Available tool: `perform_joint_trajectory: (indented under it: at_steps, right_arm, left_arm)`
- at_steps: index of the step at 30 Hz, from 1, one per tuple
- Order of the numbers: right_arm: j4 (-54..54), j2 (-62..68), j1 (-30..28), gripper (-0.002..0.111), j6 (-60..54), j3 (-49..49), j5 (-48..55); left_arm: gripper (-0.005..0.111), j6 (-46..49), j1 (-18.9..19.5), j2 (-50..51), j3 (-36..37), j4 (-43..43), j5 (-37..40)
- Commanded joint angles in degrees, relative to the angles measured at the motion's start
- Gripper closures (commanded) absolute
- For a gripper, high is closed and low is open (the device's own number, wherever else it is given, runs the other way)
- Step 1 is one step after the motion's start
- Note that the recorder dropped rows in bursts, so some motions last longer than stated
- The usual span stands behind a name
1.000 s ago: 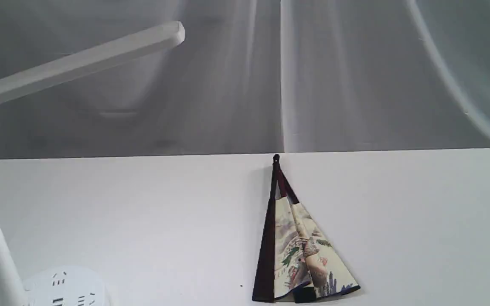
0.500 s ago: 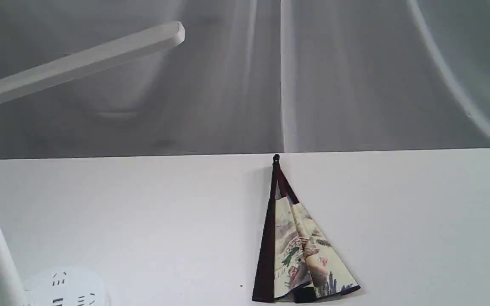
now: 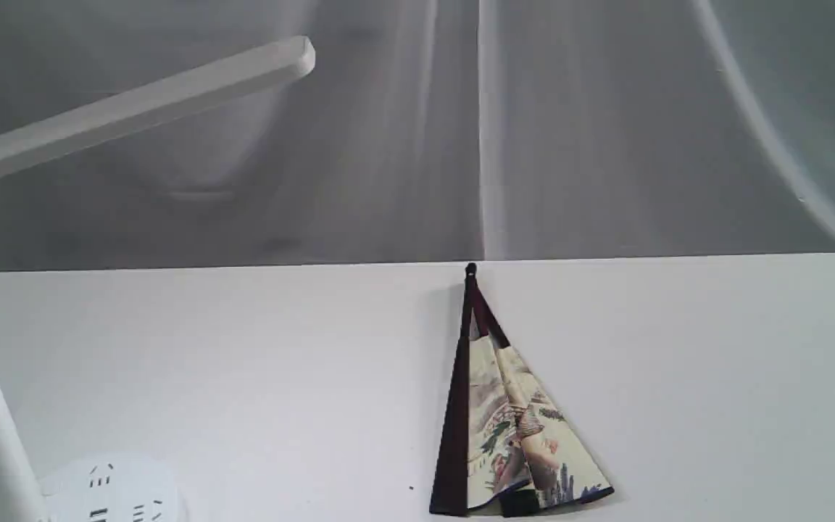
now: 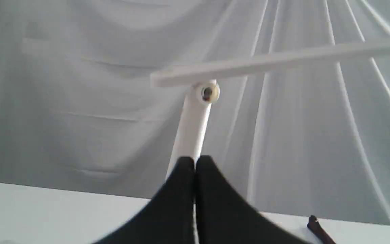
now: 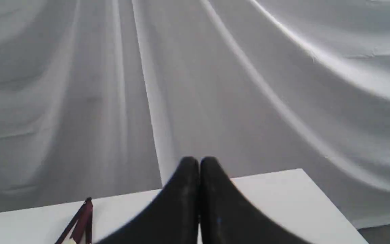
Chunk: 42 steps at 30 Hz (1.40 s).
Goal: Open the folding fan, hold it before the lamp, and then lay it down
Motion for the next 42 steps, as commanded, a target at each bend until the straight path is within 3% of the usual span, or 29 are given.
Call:
perform_joint_trajectory:
  at_steps: [1, 5, 10, 17, 25, 31, 38, 42]
  right_arm:
    - [0.29, -0.22, 0.17, 0.108, 0.10, -4.05, 4.05]
    - [0.29, 0.85, 0.17, 0.108, 0.10, -9.21, 10.15]
    - [0.29, 11.33, 0.17, 0.108, -0.02, -15.71, 15.63]
    - [0.07, 26.83, 0.17, 0.108, -2.37, -24.02, 21.46]
    - [8.37, 39.38, 0.17, 0.108, -2.91, -28.70, 22.12]
    - [16.57, 48.26, 0.17, 0.108, -11.46, -28.70, 22.08]
    - [26.42, 55.72, 0.17, 0.108, -22.37, -28.70, 23.43]
    - [35.48, 59.63, 0.20, 0.103, -31.88, -28.70, 23.64]
  left_arm:
    - [0.107, -1.70, 0.18, -0.14, -4.44, -0.49, 4.97]
    - [0.107, -3.04, 0.18, -0.14, -9.66, -0.49, 12.19]
    - [0.107, -3.04, 0.18, 0.68, -15.50, -0.49, 19.67]
    - [0.107, -3.04, 0.18, 14.06, -25.43, -0.10, 34.60]
    - [0.107, -3.04, 0.18, 27.77, -28.31, -0.10, 32.40]
    - [0.107, -1.19, 0.18, 35.35, -28.31, -0.29, 34.72]
    - [0.107, 12.87, 0.07, 39.61, -28.31, -15.48, 36.84]
    - [0.107, 13.99, 0.07, 41.53, -28.19, -18.22, 36.59]
